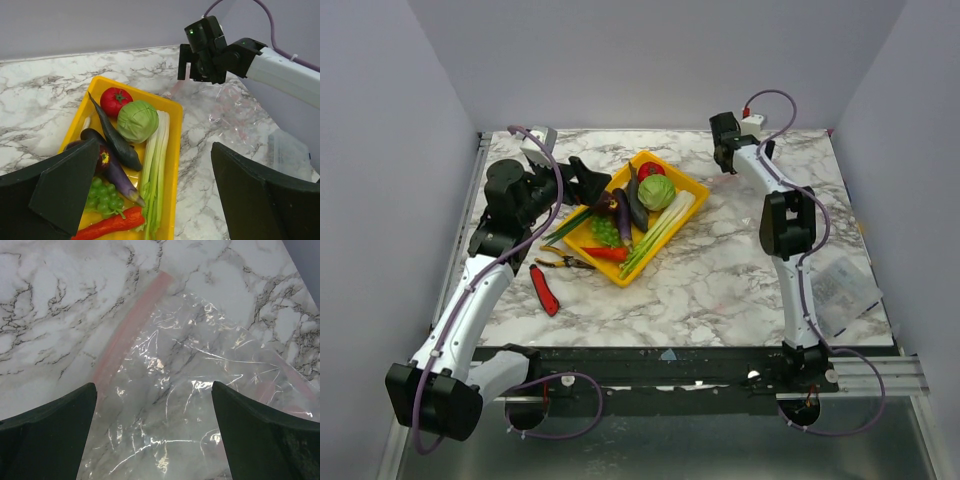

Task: Place the food in the zip-top bag and seal the zipper
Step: Pick up the zipper food storage bag at the center of the board.

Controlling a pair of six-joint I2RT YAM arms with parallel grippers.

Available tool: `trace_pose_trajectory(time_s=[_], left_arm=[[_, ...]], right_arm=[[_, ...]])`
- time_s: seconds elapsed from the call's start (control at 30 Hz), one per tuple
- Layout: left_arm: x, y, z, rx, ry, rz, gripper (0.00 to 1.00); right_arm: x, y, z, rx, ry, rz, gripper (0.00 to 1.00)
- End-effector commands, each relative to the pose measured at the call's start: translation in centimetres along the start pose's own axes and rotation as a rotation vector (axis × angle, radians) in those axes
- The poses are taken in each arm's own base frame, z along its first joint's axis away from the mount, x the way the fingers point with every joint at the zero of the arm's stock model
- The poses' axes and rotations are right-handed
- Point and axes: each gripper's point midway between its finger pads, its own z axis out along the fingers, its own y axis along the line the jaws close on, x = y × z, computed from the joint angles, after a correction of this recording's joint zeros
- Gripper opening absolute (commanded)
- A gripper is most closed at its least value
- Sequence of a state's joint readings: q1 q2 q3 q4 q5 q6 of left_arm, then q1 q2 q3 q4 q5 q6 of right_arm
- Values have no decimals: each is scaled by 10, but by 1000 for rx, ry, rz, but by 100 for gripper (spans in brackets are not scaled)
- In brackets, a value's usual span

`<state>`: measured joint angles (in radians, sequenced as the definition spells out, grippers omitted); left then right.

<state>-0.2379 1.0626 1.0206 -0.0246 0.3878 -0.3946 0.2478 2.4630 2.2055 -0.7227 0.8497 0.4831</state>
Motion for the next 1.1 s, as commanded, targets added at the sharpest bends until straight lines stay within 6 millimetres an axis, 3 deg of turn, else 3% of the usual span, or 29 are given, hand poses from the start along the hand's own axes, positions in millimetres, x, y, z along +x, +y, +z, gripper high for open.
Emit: trace_pose_trajectory(time_s=[0.0,0.37,0.53,0.73,1.0,1.07], left_arm=[[-3,-11,3,55,3,-15,95],[2,-9,7,56,21,-33,94],[5,-9,9,64,32,-47,94],[6,-10,10,68,36,-51,94],[8,-13,11,86,50,-78,94],[9,-14,11,92,55,-84,93]], right_arm=[[6,11,7,52,-59,-119,100],[38,28,13,9,-27,-87,98],[59,57,8,-152,74,19,100],[82,69,6,-199,156,86,99],[94,62,-8,-248,195,180,45],[96,61,-12,-263,203,197,27]])
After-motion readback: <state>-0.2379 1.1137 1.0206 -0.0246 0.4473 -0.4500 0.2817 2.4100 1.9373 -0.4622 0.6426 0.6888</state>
